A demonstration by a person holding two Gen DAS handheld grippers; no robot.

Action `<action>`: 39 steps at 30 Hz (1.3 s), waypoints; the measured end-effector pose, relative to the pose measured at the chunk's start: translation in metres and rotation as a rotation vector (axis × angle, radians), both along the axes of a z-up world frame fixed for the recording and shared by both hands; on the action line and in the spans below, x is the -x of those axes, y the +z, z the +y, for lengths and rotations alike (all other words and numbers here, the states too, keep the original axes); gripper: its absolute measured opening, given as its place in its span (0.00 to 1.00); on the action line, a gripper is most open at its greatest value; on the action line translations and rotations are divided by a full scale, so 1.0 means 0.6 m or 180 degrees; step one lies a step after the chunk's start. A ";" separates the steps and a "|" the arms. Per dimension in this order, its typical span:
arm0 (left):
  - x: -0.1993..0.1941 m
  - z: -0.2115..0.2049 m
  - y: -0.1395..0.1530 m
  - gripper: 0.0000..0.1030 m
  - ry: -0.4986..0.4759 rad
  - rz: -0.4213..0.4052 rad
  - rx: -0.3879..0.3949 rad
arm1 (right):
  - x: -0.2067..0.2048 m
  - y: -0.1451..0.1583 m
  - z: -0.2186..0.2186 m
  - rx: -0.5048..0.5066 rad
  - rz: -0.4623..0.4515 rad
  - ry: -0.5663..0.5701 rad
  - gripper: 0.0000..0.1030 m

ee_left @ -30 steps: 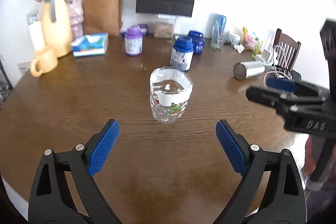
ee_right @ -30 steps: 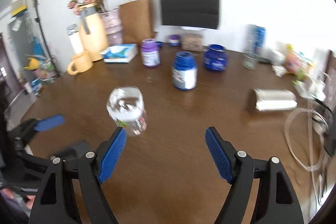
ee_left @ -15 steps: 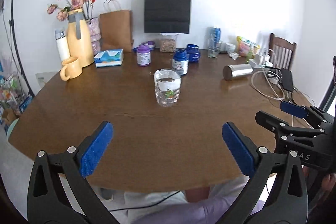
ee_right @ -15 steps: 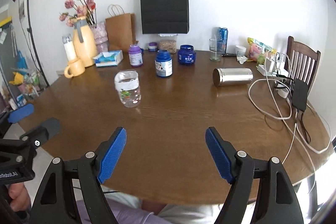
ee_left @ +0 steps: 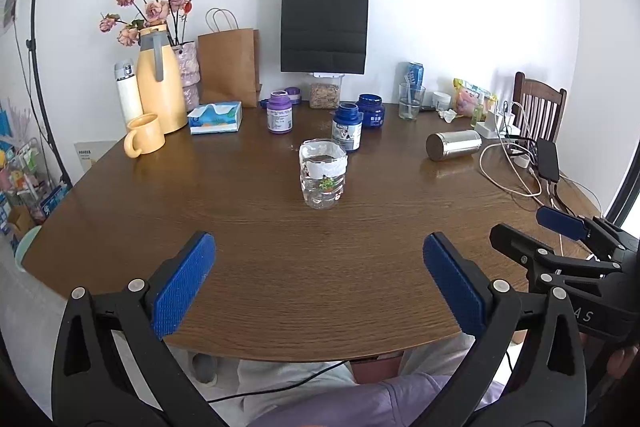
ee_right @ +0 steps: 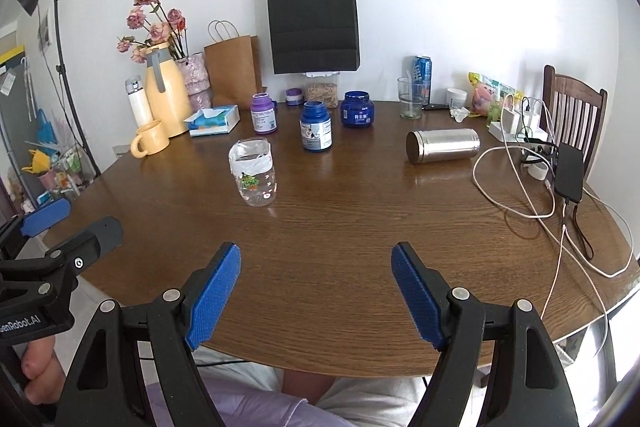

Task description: Flip cup upright

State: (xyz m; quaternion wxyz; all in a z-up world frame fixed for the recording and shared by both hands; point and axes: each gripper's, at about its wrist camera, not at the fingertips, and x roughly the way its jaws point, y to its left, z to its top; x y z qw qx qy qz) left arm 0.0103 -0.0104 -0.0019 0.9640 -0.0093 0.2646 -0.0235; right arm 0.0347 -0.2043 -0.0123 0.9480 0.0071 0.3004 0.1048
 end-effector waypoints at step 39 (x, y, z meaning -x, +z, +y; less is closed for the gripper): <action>0.000 0.008 -0.003 1.00 0.0065 0.0002 0.0008 | 0.001 -0.002 -0.003 -0.0019 0.0014 0.0031 0.79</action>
